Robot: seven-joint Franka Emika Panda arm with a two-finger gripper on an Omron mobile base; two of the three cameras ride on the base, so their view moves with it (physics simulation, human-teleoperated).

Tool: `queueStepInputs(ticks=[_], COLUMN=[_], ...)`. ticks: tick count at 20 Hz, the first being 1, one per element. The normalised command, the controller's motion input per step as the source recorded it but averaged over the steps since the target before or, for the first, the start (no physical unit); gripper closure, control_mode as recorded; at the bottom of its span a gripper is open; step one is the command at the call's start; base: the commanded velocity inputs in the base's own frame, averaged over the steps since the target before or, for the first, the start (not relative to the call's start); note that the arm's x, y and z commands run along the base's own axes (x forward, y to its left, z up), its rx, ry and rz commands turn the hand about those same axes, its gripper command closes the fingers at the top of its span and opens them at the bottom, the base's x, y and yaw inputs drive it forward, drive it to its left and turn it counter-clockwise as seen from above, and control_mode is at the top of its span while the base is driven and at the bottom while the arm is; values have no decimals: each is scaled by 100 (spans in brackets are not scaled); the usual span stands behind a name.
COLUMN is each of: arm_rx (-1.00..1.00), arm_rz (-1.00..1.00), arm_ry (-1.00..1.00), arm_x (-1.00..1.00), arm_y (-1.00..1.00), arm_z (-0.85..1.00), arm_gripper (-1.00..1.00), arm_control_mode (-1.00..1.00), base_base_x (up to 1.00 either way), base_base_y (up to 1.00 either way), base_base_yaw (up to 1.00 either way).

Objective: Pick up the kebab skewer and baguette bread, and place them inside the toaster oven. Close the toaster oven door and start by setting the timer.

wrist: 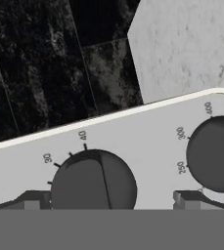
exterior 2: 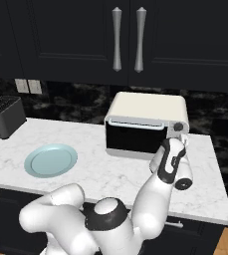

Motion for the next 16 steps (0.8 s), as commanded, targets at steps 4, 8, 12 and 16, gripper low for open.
queueStepInputs(ticks=[4, 8, 12, 16], arm_rx=[0, -2, -4, -6], arm_rz=[-3, -3, -3, -3], arm_ry=[-4, -6, -5, 0], arm_x=[0, 0, 0, 5], arm_y=[-1, 0, 0, 0], arm_z=[-1, 0, 0, 0], arm_gripper=[-100, -100, -100, -100], arm_control_mode=[-100, -100, -100, -100], base_base_x=[0, 0, 0, 0], base_base_y=[0, 0, 0, 0], base_base_yaw=[0, 0, 0, 0])
